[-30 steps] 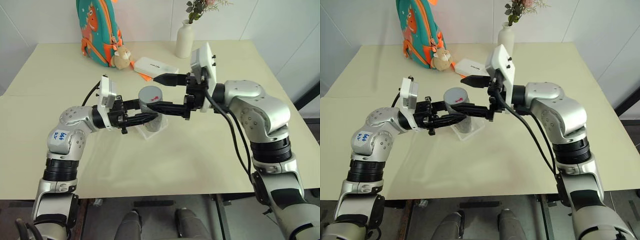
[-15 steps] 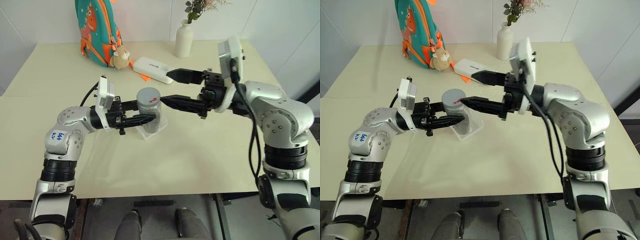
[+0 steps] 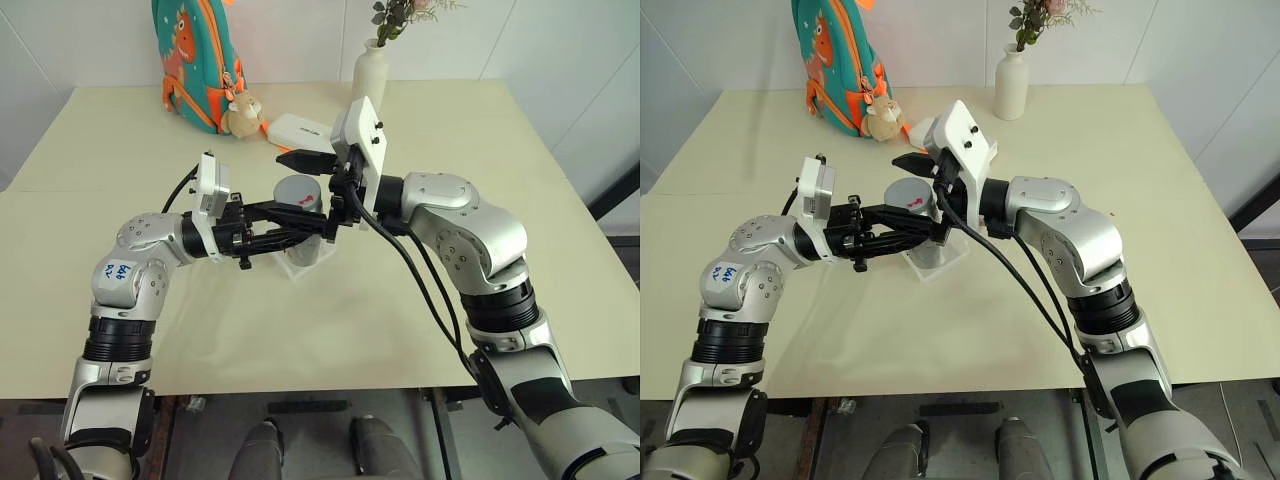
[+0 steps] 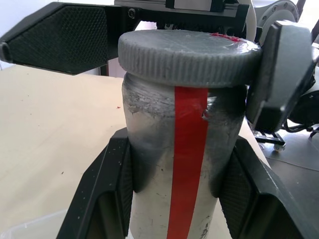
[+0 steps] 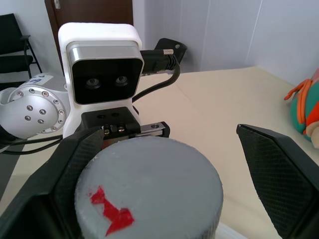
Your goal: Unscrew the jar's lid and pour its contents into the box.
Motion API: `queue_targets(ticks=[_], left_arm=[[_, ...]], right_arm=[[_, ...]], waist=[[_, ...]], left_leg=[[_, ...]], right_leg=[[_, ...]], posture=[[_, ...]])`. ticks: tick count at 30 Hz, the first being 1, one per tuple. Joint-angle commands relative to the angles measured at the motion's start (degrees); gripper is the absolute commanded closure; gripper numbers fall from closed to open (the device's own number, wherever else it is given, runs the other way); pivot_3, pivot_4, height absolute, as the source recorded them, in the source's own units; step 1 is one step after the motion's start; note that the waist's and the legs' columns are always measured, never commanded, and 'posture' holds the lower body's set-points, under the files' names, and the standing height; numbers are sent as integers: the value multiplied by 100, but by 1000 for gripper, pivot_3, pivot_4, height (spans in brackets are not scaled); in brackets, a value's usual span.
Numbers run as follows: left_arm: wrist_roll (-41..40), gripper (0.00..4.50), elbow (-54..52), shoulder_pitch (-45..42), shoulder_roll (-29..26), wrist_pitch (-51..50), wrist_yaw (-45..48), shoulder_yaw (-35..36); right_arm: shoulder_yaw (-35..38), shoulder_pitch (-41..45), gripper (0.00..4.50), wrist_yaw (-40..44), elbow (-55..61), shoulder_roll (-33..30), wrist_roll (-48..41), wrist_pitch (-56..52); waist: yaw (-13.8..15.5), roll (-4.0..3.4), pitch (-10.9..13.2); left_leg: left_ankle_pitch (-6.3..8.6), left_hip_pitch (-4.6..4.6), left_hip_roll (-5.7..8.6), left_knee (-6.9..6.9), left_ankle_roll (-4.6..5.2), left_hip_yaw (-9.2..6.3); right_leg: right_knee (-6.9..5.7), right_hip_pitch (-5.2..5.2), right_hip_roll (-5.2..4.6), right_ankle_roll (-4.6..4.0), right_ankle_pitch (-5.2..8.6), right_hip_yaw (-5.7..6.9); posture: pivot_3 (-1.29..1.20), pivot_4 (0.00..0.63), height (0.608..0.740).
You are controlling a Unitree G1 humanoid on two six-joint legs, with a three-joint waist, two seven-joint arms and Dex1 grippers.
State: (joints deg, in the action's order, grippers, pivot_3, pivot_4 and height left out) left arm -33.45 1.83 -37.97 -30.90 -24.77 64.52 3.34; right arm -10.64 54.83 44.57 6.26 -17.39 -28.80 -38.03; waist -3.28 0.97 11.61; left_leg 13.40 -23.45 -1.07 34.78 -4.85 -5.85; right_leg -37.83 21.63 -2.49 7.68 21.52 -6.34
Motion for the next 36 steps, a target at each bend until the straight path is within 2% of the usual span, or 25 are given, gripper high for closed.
queue_targets(ticks=[1, 14, 17, 25, 30, 36], left_arm=[[-53, 2609, -151, -112, -12, 80, 49, 45], [-83, 2609, -186, -42, -69, 69, -17, 73], [-74, 2609, -170, -39, -84, 72, -4, 87], [-33, 2609, -104, -89, -97, 92, 8, 78], [-19, 2609, -79, -117, -81, 99, 20, 52], [-11, 2609, -70, -139, -64, 101, 41, 36]], right_arm=[[327, 132, 43, -23, 46, -109, 17, 116], [1152, -386, 43, 375, 89, -1359, -376, 68], [1254, -446, 43, 422, 88, -1491, -418, 50], [1258, -338, 43, 434, 654, -1138, -1150, -428], [971, -190, 43, 194, 689, -740, -1057, -499], [716, -41, 43, 140, 573, -555, -927, -500]], waist=[[-2, 0, 0], [12, 1, 1], [22, 1, 1], [-15, -2, 3], [0, -2, 3], [5, -3, 3]], left_leg=[[0, 0, 0, 0, 0, 0], [1, -1, 1, 2, 1, 1], [0, -2, 6, 4, 1, 1], [0, 0, -4, -5, 1, 3], [0, -1, -2, 5, 1, 2], [0, -2, -1, 6, 1, 1]], right_leg=[[0, 0, 0, 0, 0, 0], [2, -1, 0, 0, 0, 0], [2, -3, -4, 0, 0, -1], [3, -1, 5, 0, 0, -2], [-1, -1, 2, 0, 0, -2], [-1, -1, 1, 0, 0, -1]], posture=[[0, 150, 740], [0, 150, 740], [0, 150, 740], [0, 150, 740], [0, 150, 740], [0, 150, 740]])
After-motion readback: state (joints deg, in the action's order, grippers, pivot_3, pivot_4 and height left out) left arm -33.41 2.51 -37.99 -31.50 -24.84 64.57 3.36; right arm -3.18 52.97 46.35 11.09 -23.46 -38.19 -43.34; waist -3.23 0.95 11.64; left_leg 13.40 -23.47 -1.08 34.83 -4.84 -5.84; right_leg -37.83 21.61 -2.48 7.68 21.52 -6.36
